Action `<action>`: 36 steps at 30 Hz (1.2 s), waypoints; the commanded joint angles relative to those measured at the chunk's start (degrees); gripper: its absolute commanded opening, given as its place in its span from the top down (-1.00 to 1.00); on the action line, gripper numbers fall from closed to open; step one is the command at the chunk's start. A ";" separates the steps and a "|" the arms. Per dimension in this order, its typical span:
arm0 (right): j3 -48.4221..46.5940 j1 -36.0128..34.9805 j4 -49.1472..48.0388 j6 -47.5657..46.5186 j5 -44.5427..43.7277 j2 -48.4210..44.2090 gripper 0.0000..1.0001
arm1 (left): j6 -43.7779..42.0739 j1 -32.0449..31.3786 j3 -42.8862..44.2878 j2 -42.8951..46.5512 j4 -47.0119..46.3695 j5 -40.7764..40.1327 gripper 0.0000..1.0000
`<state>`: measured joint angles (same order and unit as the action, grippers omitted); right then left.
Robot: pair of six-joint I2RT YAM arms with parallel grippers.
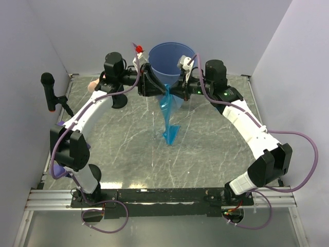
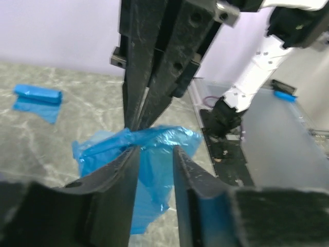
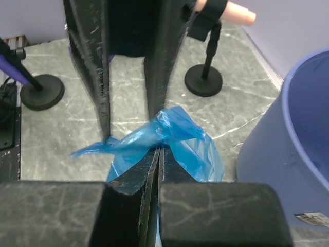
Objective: Put the trash bags into the trash bin
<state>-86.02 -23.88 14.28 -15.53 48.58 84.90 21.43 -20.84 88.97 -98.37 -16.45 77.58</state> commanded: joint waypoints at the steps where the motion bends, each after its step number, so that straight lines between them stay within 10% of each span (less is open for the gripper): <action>1: 0.32 -0.82 1.62 -5.46 -0.15 -4.39 0.99 | -18.61 0.18 5.33 3.62 24.59 -4.19 0.20; 8: 0.85 -0.82 3.29 -10.66 -0.32 -5.71 1.00 | 7.11 4.14 0.60 2.30 6.61 4.94 0.26; 15: -0.55 -0.82 6.19 -17.07 -1.56 -5.98 1.00 | 12.74 4.58 2.17 1.69 7.41 7.40 0.05; 21: -0.55 -1.52 7.42 -19.71 -1.12 -5.89 1.00 | 41.53 4.58 -0.20 -0.94 -24.80 9.25 0.02; 36: -1.35 -2.66 7.95 -20.95 -1.20 -5.19 1.00 | 34.03 2.30 5.51 -5.08 -17.13 8.11 0.24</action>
<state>-85.38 -25.87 22.63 -34.87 46.52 80.42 55.37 -17.98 90.89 -103.07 -31.73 84.64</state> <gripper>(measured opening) 0.008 0.409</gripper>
